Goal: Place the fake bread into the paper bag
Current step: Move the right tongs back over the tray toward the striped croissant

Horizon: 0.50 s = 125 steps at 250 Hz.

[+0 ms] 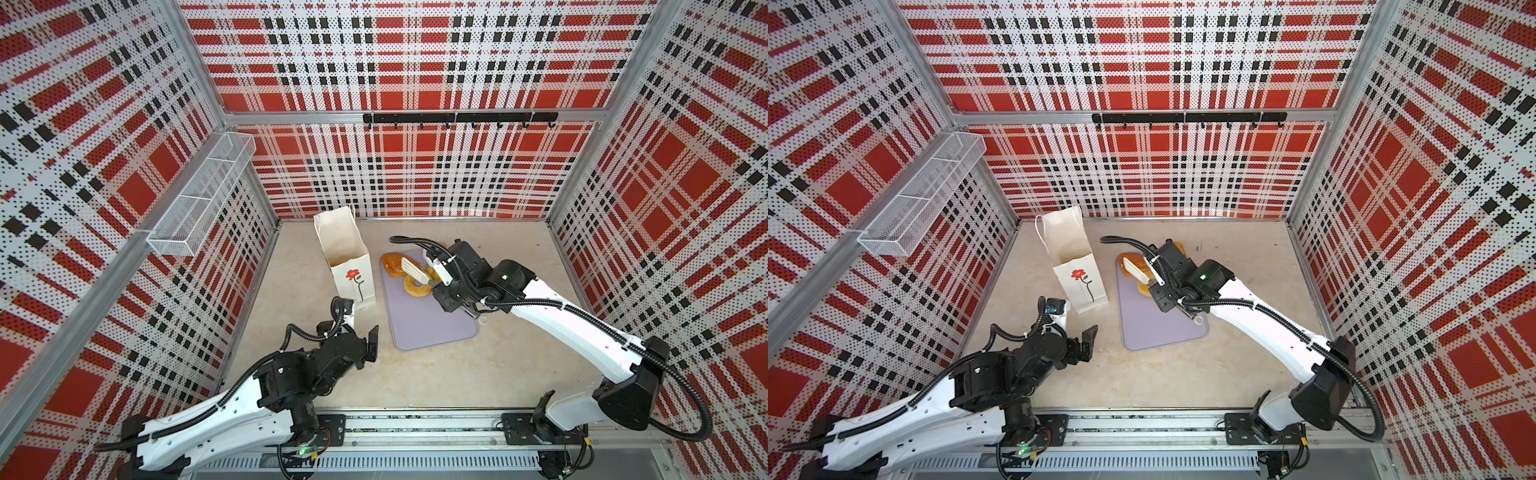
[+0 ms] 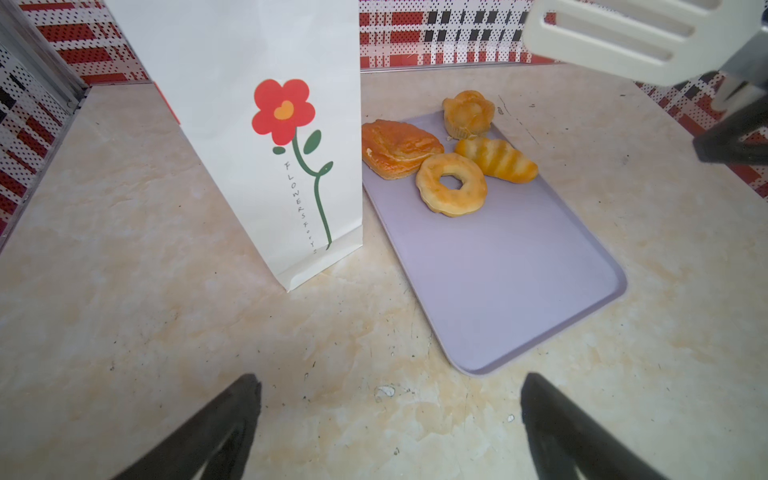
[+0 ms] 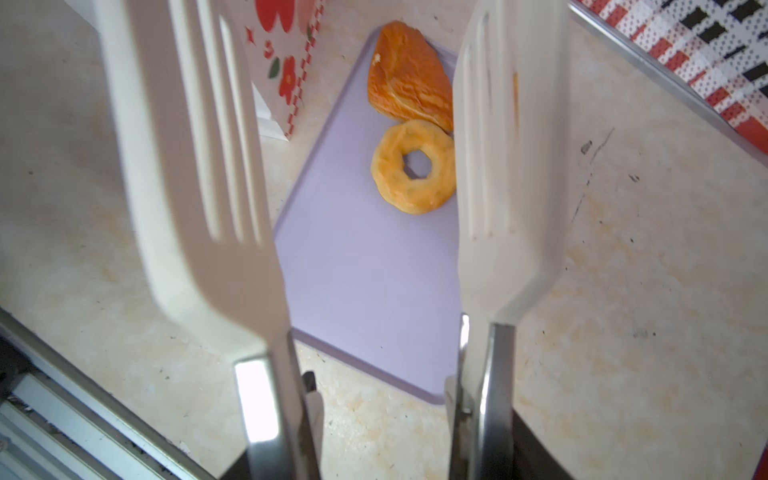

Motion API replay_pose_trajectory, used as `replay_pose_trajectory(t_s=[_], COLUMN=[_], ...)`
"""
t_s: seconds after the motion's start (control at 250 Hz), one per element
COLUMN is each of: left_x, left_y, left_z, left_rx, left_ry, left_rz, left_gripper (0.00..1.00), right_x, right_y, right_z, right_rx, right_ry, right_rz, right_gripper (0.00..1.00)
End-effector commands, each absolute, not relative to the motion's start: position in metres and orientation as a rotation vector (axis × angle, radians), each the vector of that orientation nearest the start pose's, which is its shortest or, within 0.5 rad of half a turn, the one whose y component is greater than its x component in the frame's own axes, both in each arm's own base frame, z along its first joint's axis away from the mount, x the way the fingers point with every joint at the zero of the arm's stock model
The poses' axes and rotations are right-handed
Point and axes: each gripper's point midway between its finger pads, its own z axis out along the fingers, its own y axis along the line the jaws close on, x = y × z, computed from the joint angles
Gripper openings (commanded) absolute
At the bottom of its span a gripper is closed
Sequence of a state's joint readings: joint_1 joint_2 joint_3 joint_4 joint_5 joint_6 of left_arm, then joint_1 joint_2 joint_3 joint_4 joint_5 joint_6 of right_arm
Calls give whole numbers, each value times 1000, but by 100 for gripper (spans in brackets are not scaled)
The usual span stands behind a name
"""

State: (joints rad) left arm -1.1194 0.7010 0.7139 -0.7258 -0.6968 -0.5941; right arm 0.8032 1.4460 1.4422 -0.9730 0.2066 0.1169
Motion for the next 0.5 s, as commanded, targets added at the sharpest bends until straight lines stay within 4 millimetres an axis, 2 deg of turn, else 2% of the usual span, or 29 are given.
replay_pose_trajectory(t_s=[0.0, 0.3, 0.496], left_x=[201, 205, 208], left_y=[-158, -184, -198], left_z=[225, 216, 210], left_rx=[176, 244, 269], left_ry=[2048, 2079, 2094], left_rz=[-258, -271, -285], left_gripper=[99, 99, 99], right_x=[289, 291, 295], right_y=[226, 173, 156], right_z=[245, 196, 174], right_rx=[-655, -584, -595], right_ry=[2352, 2475, 2535], right_rz=[125, 5, -67], right_gripper=[57, 56, 56])
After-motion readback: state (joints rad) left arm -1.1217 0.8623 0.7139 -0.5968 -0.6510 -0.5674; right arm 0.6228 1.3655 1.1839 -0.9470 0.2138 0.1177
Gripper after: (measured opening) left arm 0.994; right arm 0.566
